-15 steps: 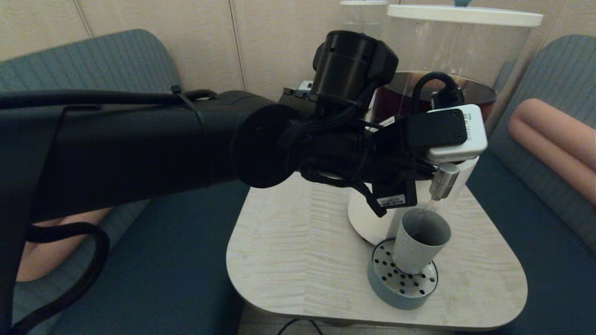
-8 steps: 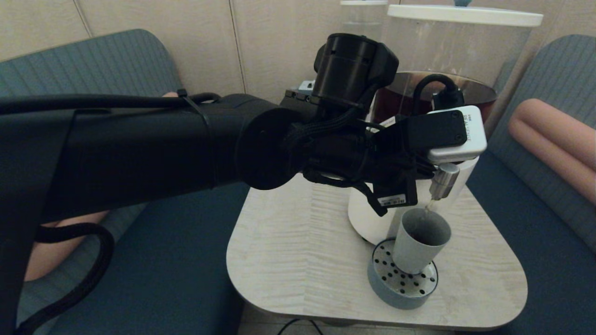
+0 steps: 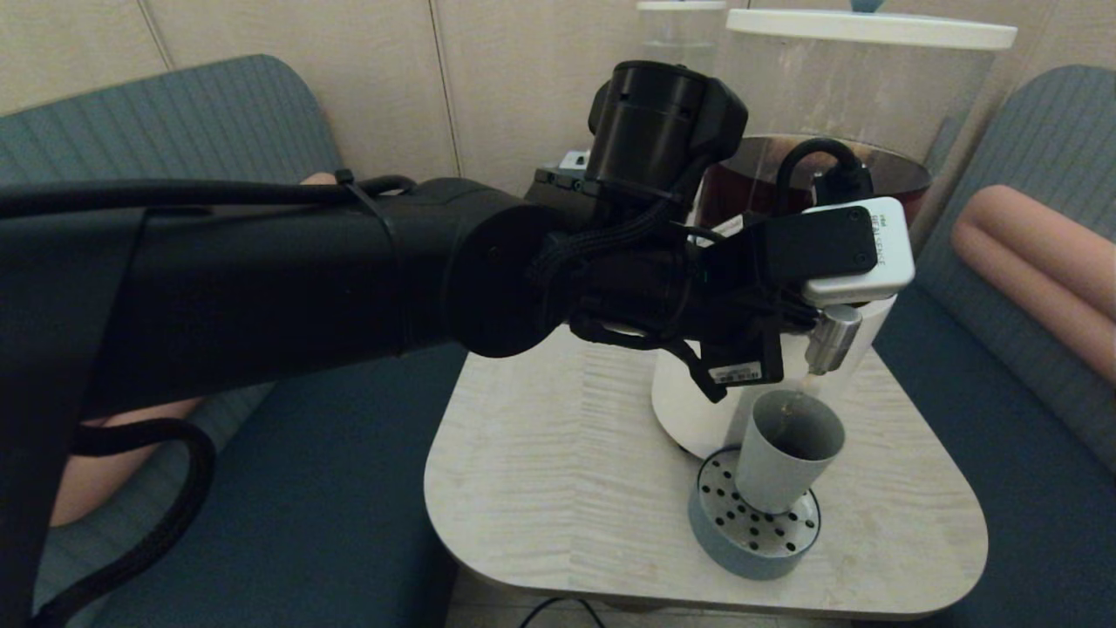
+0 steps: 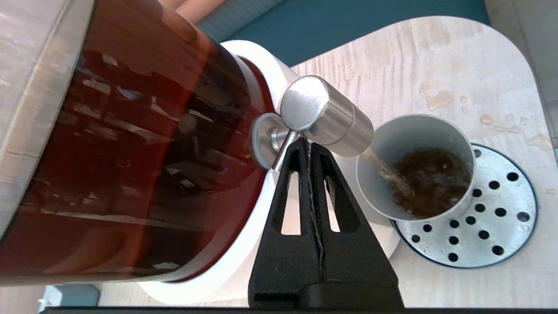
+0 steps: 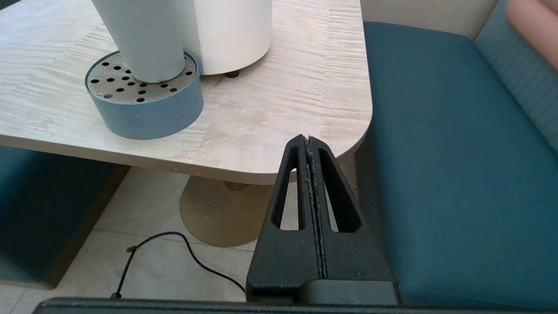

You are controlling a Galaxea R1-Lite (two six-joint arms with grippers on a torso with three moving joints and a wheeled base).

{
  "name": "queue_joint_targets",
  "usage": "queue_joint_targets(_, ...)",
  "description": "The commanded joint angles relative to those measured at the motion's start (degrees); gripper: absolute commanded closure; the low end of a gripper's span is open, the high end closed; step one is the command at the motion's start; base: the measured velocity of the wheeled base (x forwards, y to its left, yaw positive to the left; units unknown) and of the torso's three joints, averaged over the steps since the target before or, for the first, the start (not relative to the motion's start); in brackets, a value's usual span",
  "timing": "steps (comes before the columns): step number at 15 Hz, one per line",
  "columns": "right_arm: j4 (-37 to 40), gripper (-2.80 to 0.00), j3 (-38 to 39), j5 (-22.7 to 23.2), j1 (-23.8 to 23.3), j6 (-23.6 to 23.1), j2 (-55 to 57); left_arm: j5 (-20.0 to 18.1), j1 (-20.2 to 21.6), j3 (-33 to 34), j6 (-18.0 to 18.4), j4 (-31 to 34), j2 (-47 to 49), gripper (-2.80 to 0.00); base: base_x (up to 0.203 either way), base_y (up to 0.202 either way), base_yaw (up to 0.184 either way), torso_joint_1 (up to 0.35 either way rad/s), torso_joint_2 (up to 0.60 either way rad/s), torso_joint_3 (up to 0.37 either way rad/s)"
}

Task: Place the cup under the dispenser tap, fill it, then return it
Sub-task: Turn off the faucet

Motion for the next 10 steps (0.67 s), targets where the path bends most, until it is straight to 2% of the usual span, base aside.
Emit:
queue_joint_targets(1, -0.02, 0.0, 0.0, 0.02, 0.06, -0.03, 0.07, -0.05, -0.03, -0.01, 0.32, -0.17, -0.01, 0.0, 0.0, 0.0, 0.0, 0.0, 0.0, 0.0)
queue_joint_targets(10, -0.02, 0.0, 0.0, 0.02, 0.02, -0.03, 0.07, -0.05, -0.03, -0.01, 1.46, -2.37, 0.56, 0.0, 0.0, 0.0, 0.0, 0.0, 0.0, 0.0)
